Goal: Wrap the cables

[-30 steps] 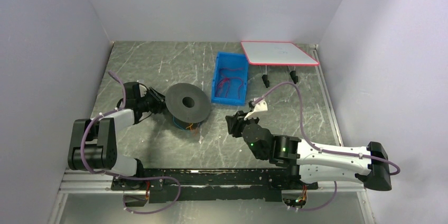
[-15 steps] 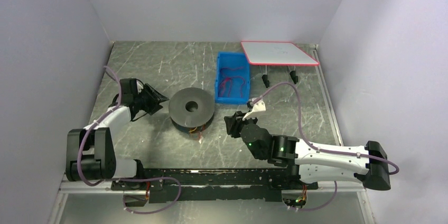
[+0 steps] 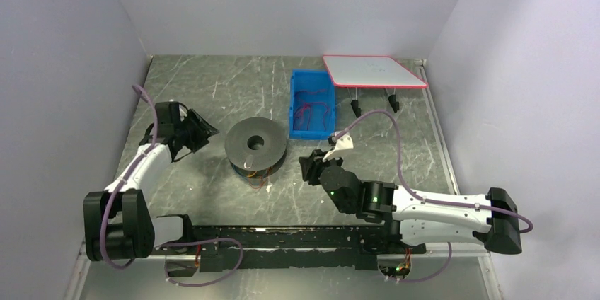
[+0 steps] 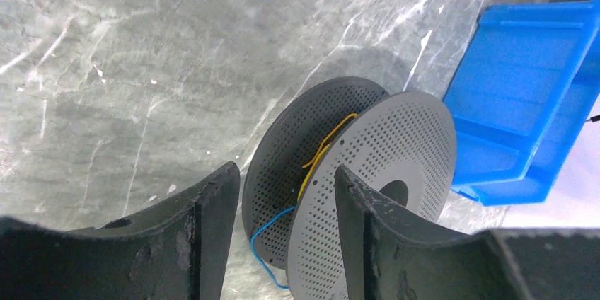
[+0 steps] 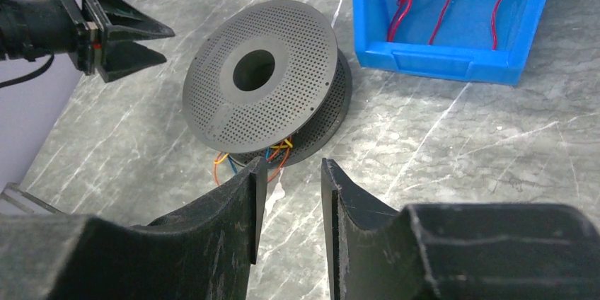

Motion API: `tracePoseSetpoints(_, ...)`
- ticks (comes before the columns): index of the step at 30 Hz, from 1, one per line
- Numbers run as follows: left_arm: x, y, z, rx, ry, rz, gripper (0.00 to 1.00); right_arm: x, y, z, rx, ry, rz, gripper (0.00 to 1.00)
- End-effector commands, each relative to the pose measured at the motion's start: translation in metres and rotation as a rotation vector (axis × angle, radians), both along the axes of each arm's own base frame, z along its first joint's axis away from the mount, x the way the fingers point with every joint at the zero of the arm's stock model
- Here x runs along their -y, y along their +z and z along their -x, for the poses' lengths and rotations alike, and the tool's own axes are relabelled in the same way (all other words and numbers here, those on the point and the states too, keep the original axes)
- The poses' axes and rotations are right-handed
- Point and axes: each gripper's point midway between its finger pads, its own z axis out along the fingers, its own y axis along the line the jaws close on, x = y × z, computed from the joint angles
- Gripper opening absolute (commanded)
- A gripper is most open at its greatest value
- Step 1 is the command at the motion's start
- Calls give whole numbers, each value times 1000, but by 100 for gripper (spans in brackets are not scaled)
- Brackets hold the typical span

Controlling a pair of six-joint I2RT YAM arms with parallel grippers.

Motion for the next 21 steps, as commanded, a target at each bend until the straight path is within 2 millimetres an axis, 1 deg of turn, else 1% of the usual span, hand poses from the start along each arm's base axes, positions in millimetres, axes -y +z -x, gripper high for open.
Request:
tracePoseSetpoints(1,-10,21,-4,50,-4,-65,58,0,7,-5,11,-20,-11,38)
tracePoseSetpoints(5,-8,34,-3,103,-35,-76,64,1,1,-14,-8,-21,13,38)
tracePoseSetpoints(9,-11,54,-5,146,-55,-117,67,3,-16,-31,-87,11,55,39)
tracePoseSetpoints(10,-11,58,-5,152,-66,-126,69,4,-21,-35,-102,14,71,40)
tracePoseSetpoints(11,-11,64,-6,161,-74,-135,74,5,-24,-39,-116,18,89,41)
tracePoseSetpoints(13,-12,74,-7,173,-94,-155,98,10,-30,-47,-138,19,116,44)
tracePoseSetpoints(15,-12,85,-9,187,-110,-178,100,15,-35,-53,-160,22,134,46)
tracePoseSetpoints(18,-11,100,-10,222,-143,-222,100,30,-44,-62,-195,2,160,54)
tracePoseSetpoints(20,-6,108,-12,243,-175,-265,99,42,-47,-70,-225,-15,150,63)
tracePoseSetpoints(21,1,113,-12,252,-202,-281,100,48,-49,-73,-245,-20,136,68)
